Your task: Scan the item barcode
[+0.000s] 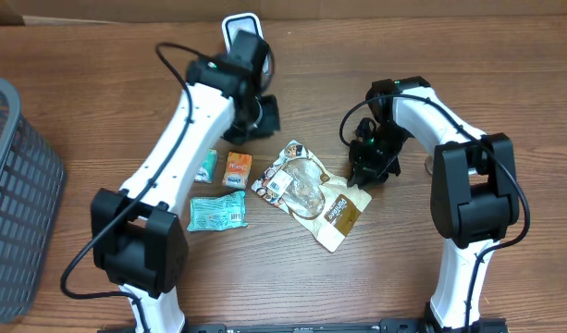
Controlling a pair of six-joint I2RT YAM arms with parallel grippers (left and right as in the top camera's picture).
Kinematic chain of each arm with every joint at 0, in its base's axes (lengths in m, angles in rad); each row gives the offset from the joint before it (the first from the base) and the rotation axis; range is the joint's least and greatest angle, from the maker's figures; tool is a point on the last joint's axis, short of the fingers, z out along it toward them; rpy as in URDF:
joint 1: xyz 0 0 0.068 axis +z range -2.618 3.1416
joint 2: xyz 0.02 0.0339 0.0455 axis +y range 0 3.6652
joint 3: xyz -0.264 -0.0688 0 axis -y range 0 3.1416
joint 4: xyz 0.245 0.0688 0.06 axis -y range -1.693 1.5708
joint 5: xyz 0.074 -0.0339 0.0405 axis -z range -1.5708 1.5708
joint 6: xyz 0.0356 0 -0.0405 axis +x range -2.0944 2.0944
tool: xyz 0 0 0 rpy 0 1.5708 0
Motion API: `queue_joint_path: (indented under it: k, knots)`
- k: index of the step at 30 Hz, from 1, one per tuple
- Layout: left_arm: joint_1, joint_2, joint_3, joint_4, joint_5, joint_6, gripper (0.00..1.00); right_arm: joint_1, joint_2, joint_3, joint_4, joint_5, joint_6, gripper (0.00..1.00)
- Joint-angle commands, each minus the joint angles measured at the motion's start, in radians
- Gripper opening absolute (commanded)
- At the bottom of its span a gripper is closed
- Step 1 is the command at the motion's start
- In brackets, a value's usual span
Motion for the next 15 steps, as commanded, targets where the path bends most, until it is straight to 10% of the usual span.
queue_joint_path:
  k: [1,6,15]
  knots:
    - [-0.059,0.011,-0.105,0.025,0.029,-0.051,0.04,-0.023,0.003,0.066,0.002,-0.018,-0.023,0.33]
    - [-0.115,0.011,-0.272,0.133,0.041,-0.057,0.04,-0.027,0.003,0.091,0.007,-0.003,-0.023,0.53]
    - [-0.112,0.011,-0.388,0.261,-0.076,0.044,0.04,-0.027,0.003,0.092,0.006,-0.003,-0.023,0.54]
